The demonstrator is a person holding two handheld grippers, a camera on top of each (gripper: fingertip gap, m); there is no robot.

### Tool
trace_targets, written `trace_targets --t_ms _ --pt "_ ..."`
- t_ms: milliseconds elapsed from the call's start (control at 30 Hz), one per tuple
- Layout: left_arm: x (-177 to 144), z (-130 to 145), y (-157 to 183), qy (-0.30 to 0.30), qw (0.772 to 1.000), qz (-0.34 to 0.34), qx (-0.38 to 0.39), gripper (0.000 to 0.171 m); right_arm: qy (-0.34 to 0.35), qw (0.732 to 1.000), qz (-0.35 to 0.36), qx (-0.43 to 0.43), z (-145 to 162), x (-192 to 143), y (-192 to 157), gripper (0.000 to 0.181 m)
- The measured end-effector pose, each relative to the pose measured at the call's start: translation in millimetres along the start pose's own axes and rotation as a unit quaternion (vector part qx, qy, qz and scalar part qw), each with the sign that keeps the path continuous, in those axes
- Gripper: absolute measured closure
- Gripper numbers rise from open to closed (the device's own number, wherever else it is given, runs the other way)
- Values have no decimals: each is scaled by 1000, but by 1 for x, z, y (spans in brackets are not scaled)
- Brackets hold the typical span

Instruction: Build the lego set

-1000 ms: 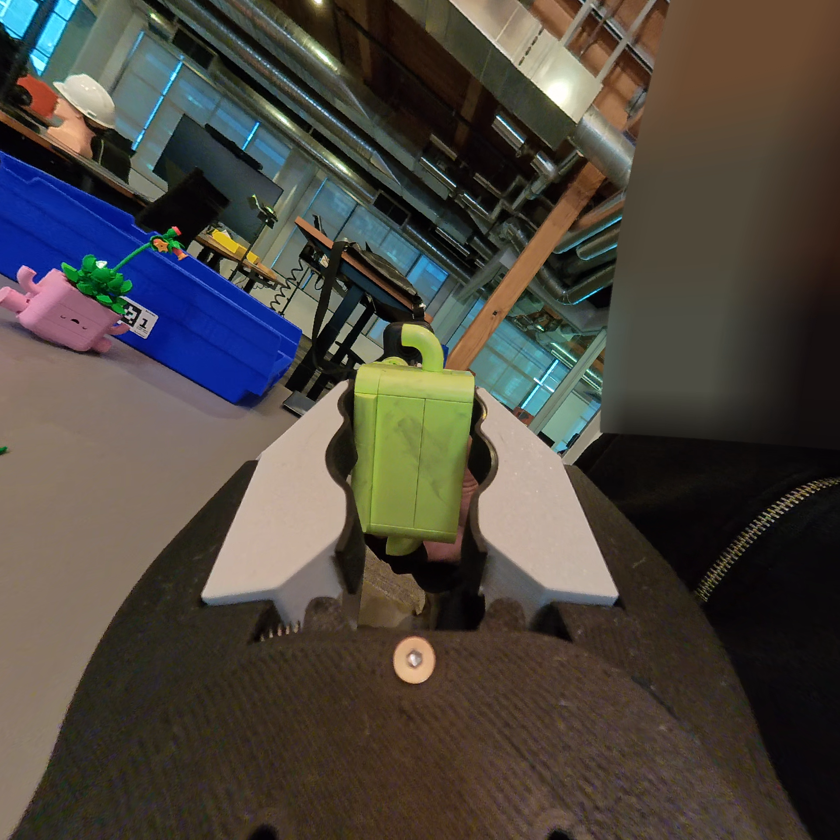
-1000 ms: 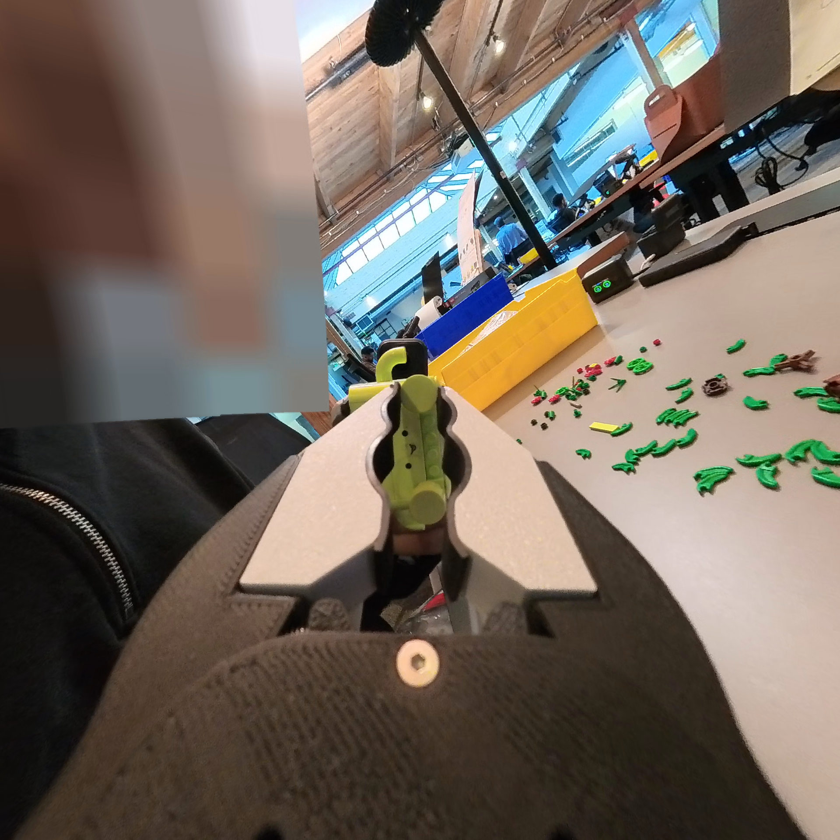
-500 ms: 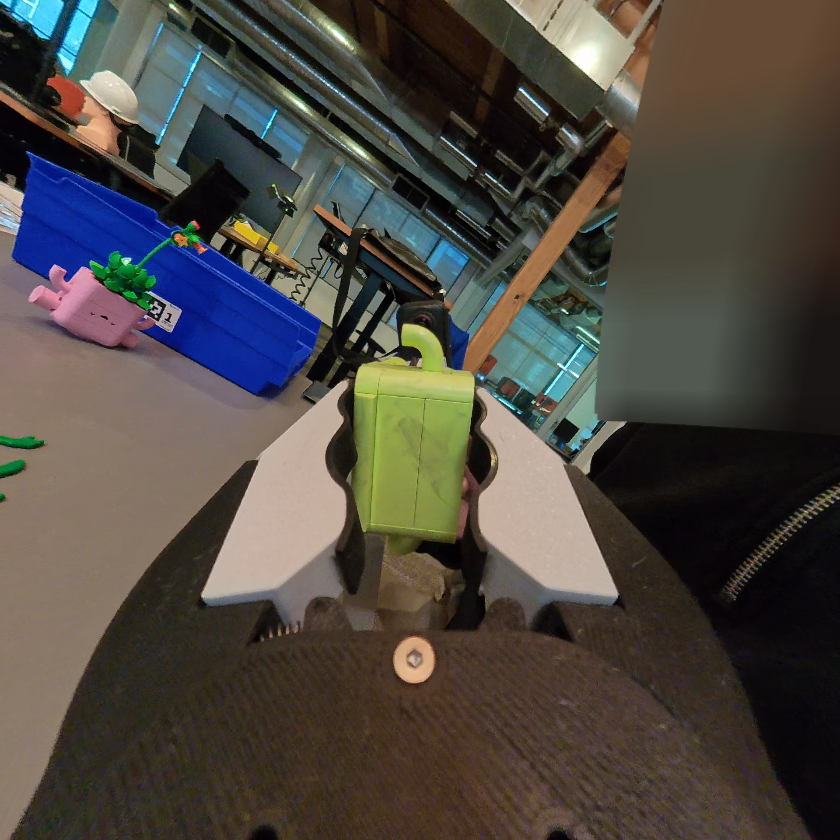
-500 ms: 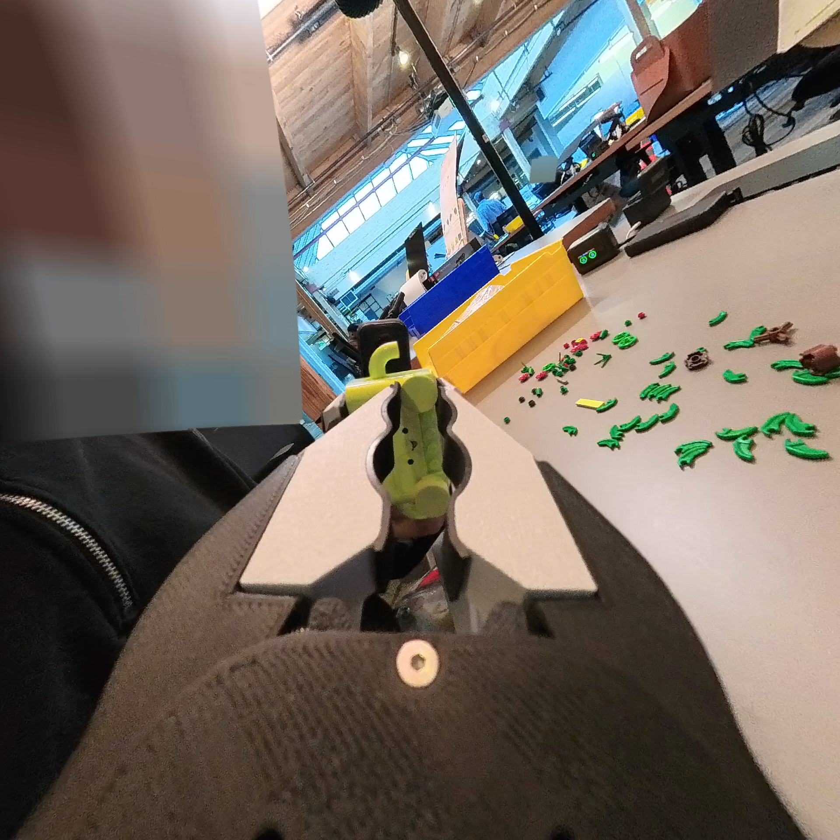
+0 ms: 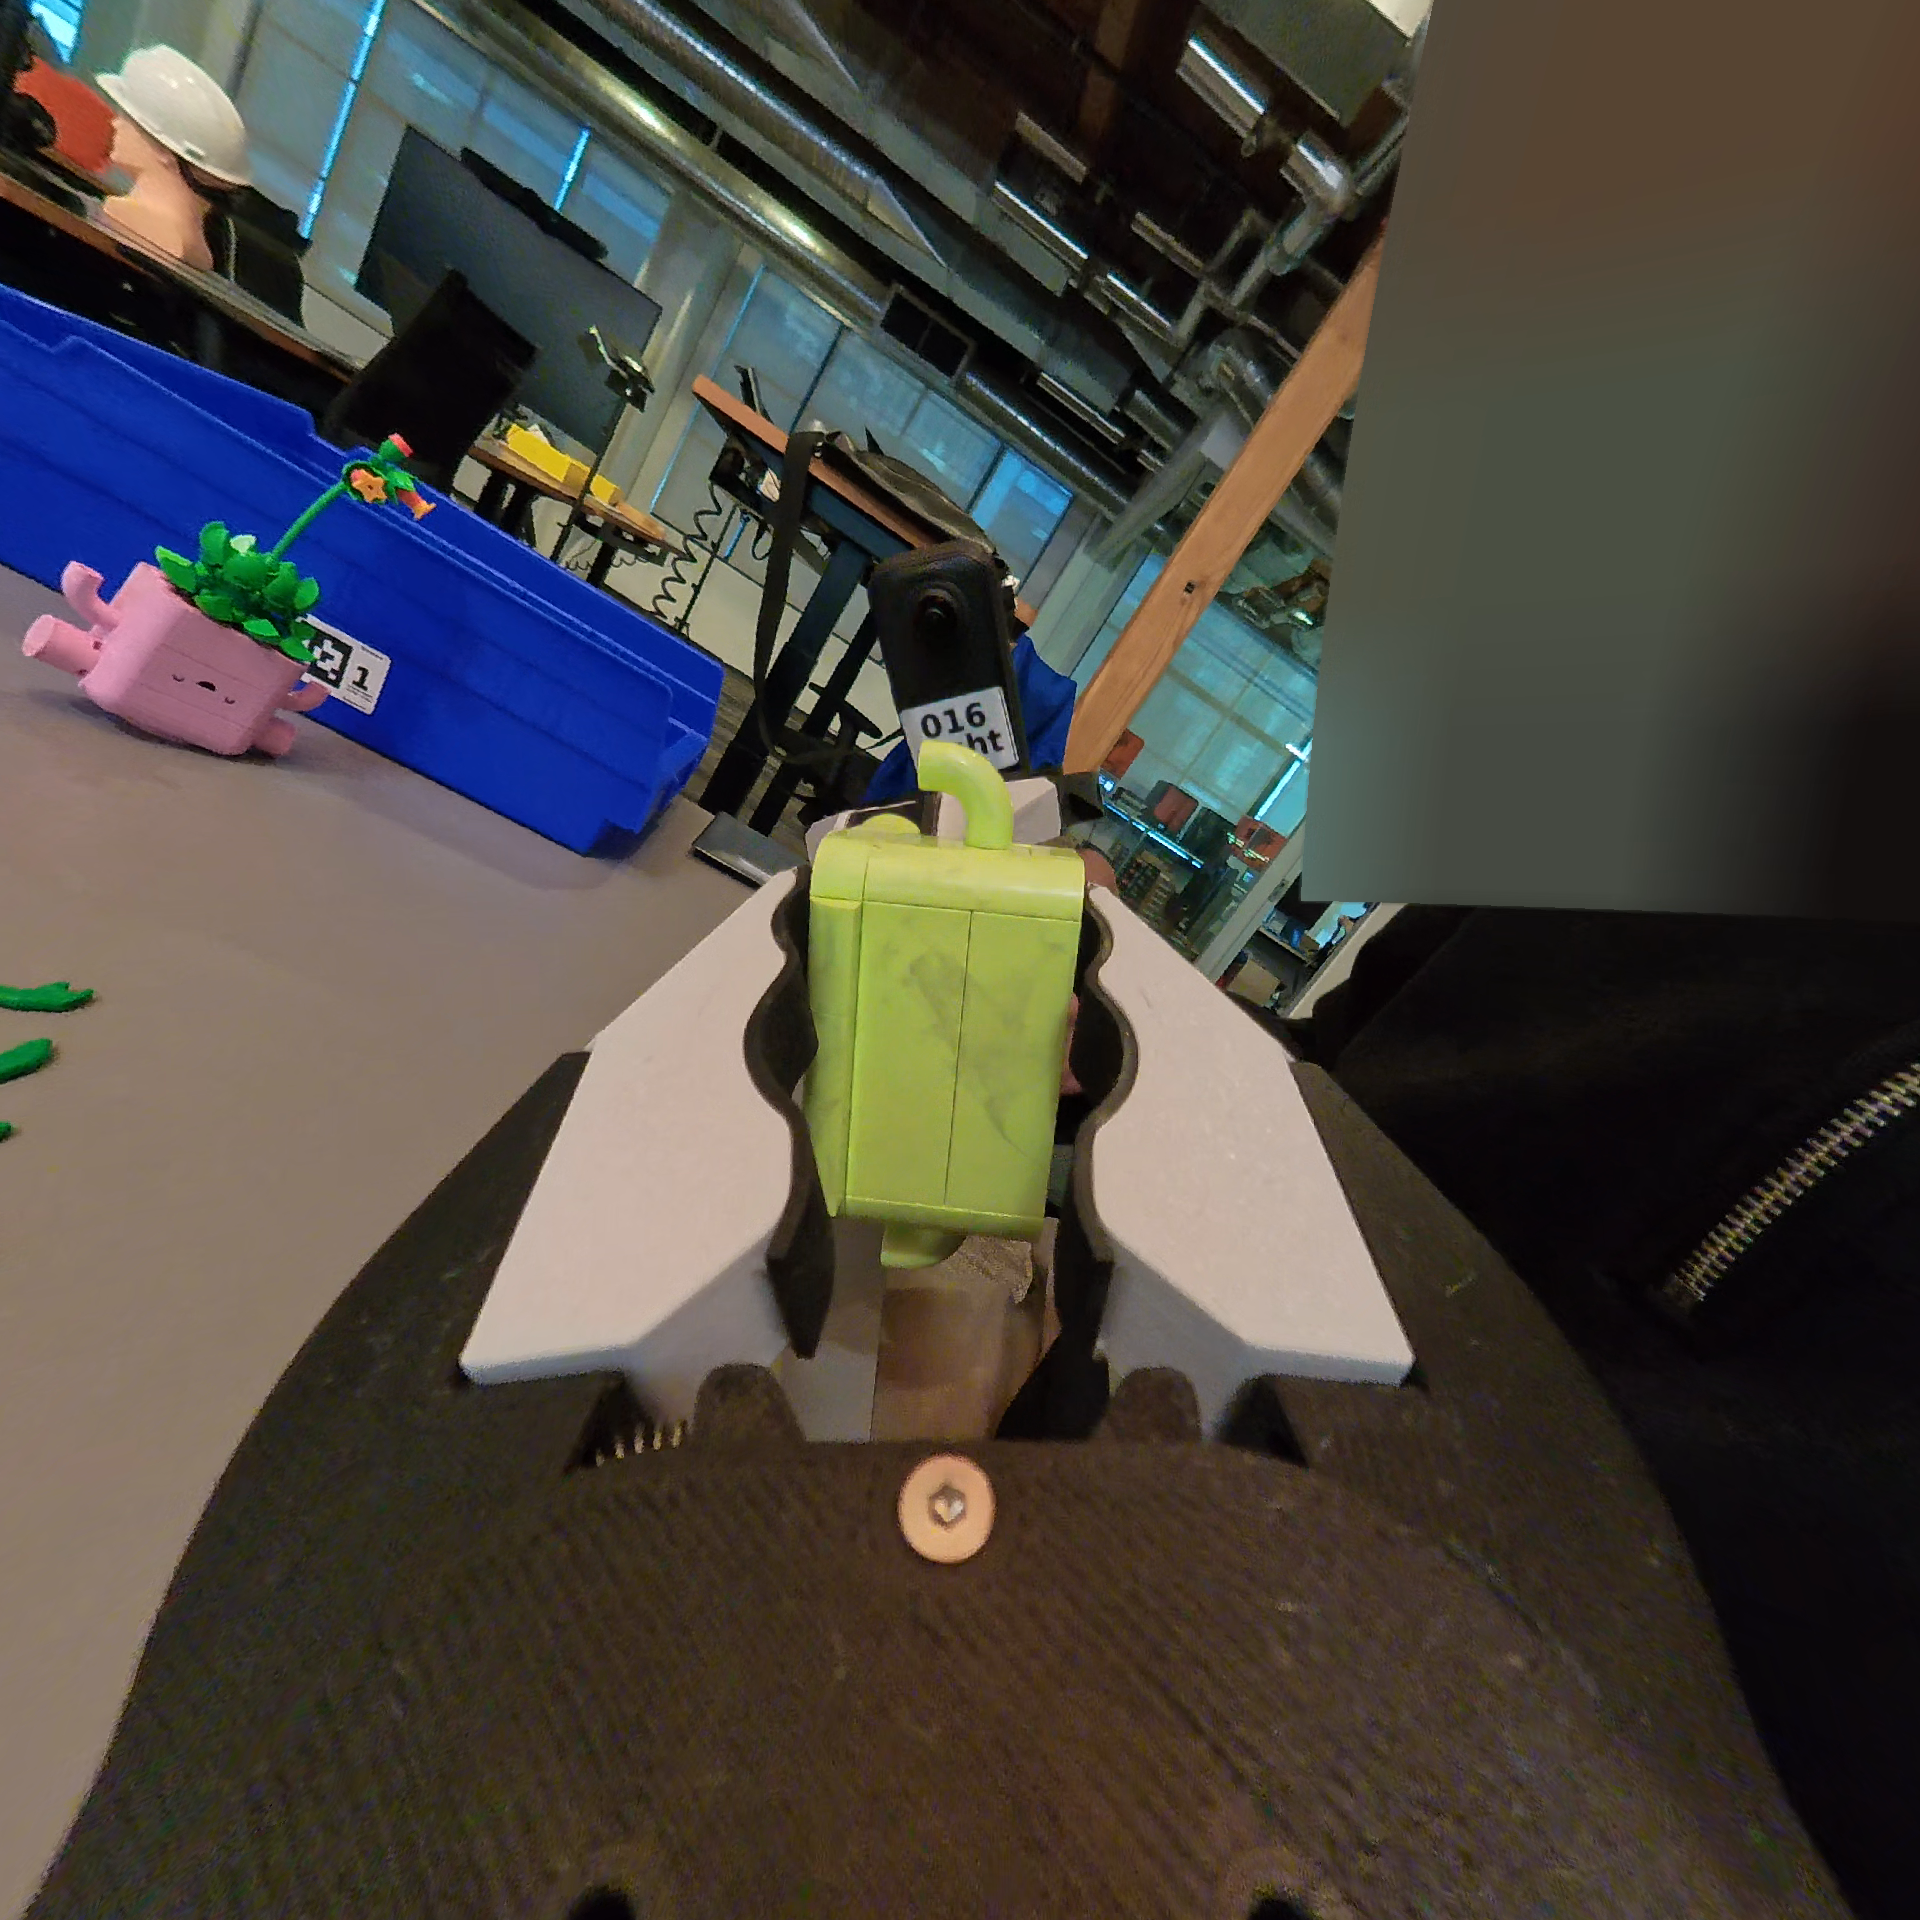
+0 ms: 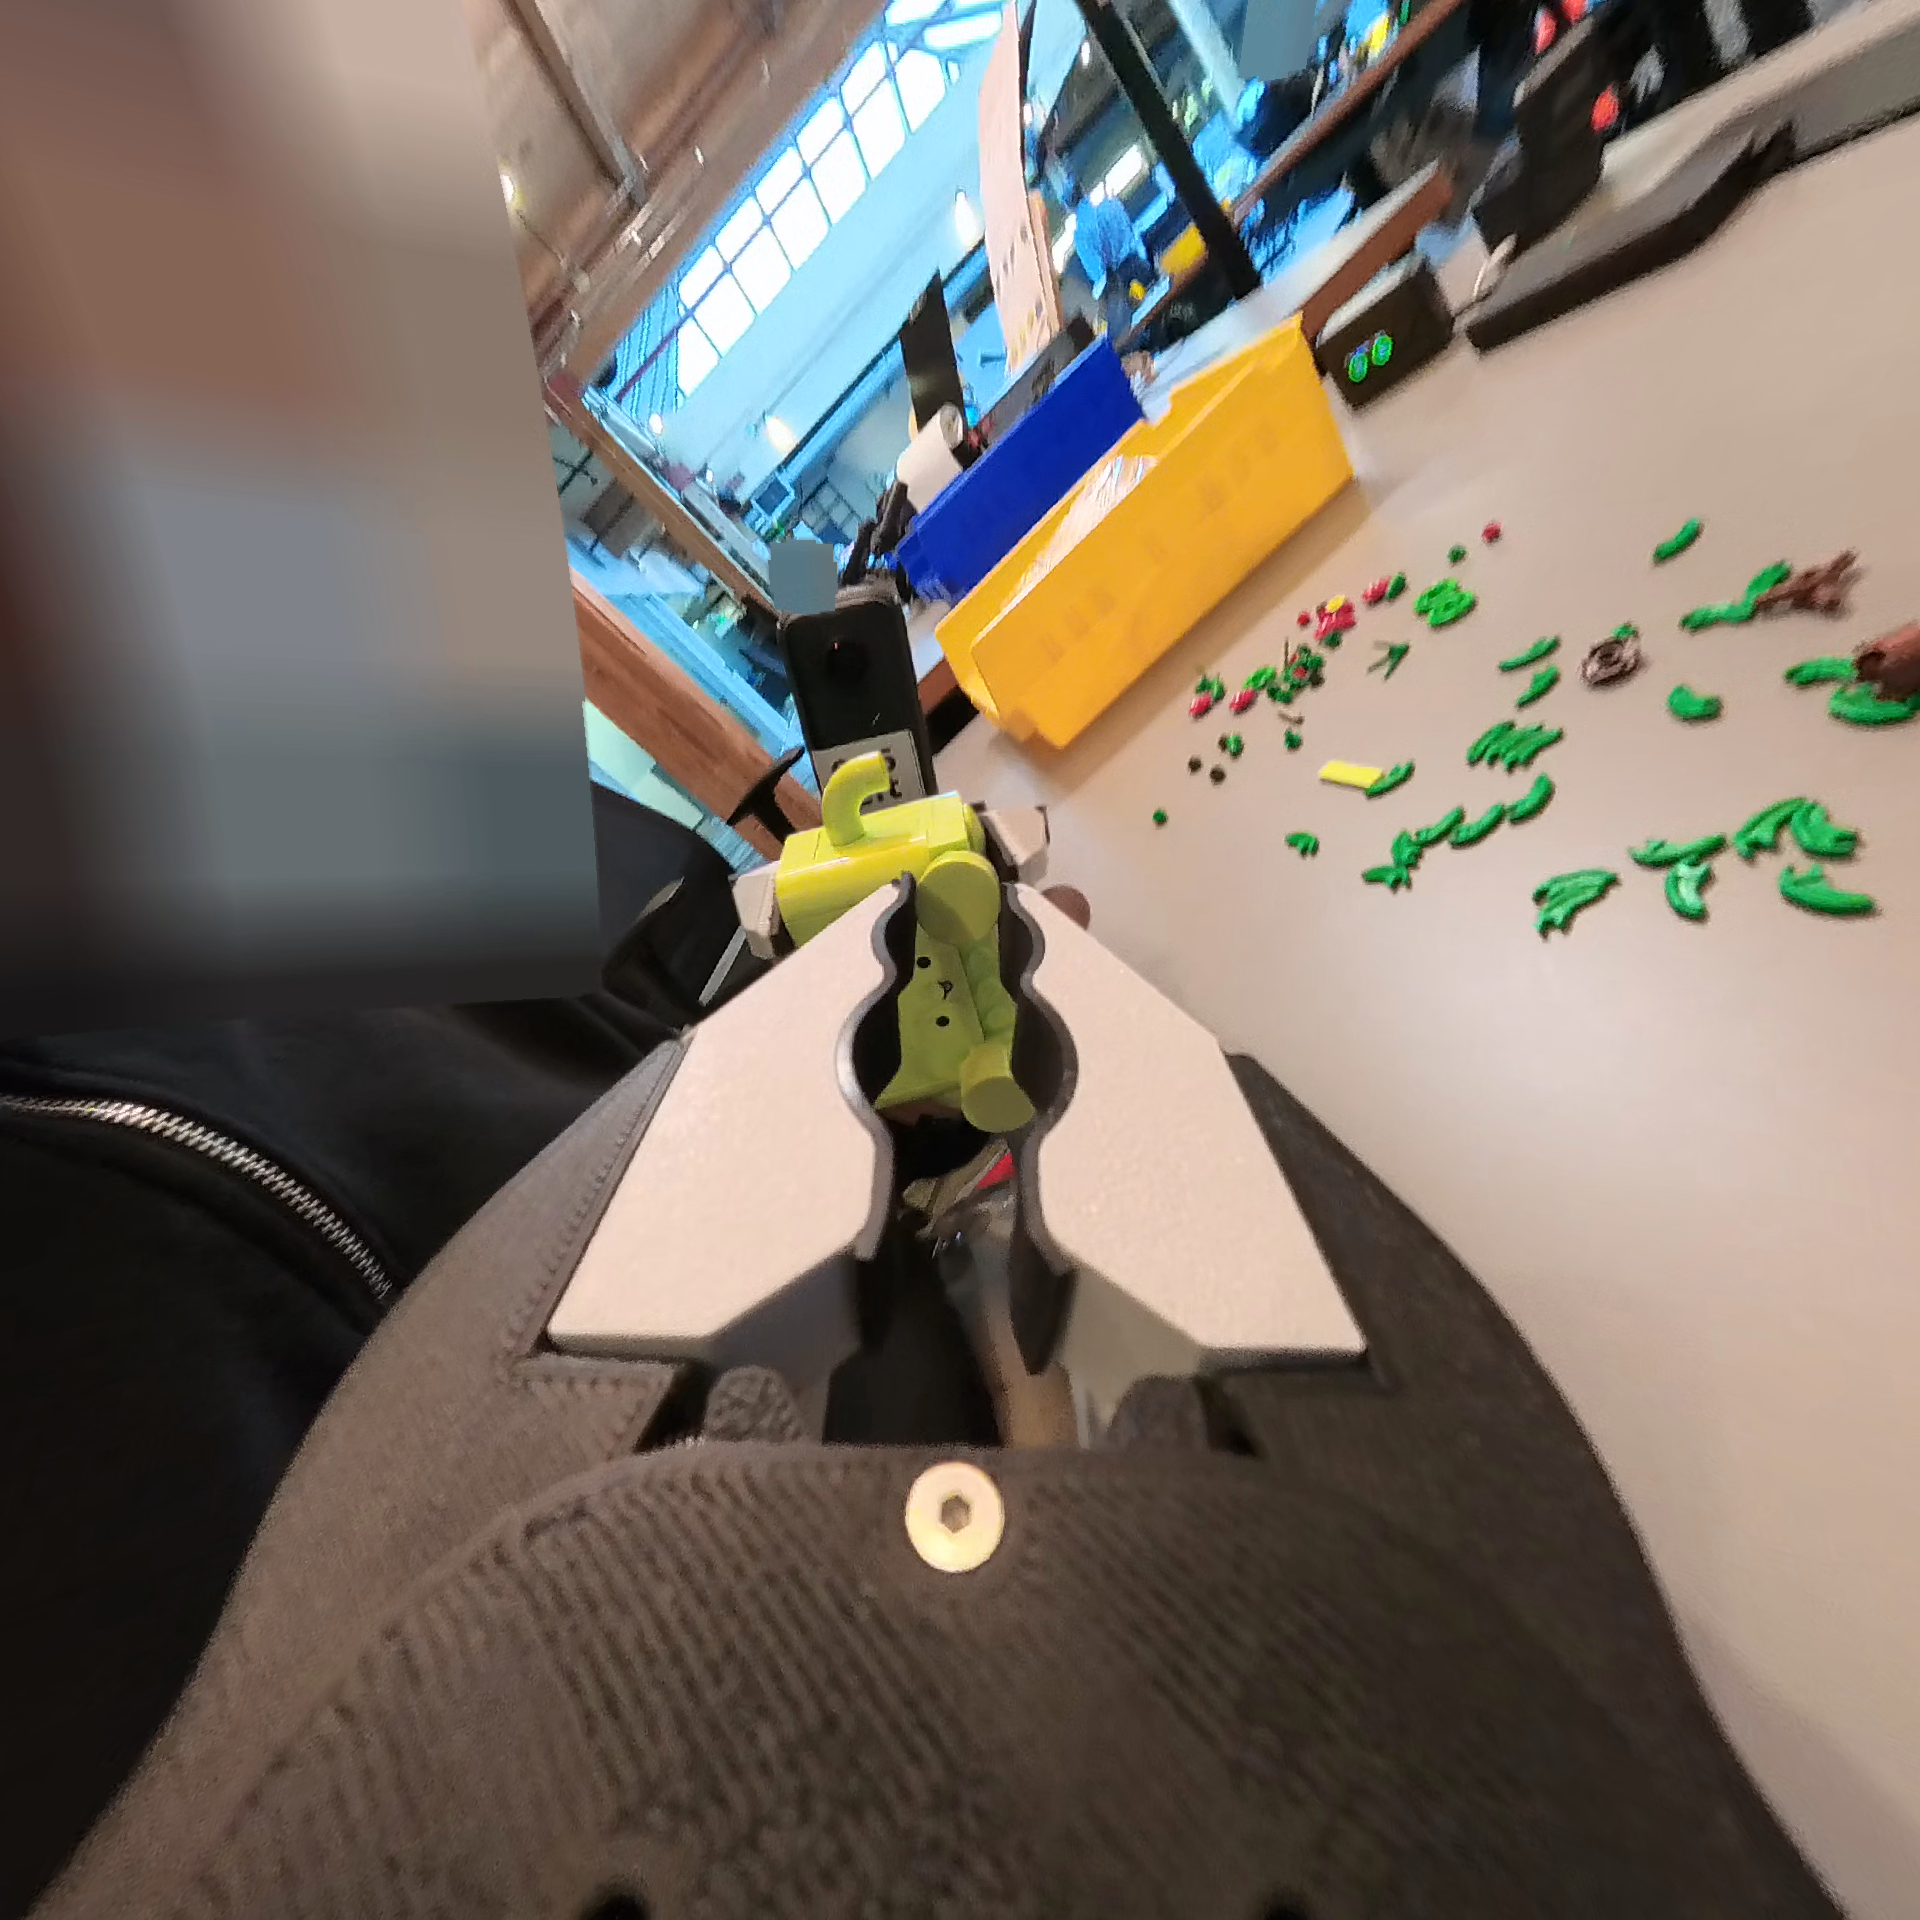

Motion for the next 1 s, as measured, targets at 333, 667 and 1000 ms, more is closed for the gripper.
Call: trace_targets --t_ms 333,667,1000 --pt "2 4 -4 9 999 5 -39 126 23 998 -12 60 5 -3 6 167" --pt "4 6 -5 15 998 -4 -60 126 45 996 -9 82 6 -5 8 167" --pt "6 10 -8 21 996 -16 -81 126 63 993 3 98 9 -8 11 167"
Point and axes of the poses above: each gripper's, where its closed fingertips meet, x out along the fingers, z out of its underside, y = z × x across the jaws, the point moved 8 cm from there along -x, back along the fingers, and after that the axes turned 7 degrees about y, right-handed, at the moved point
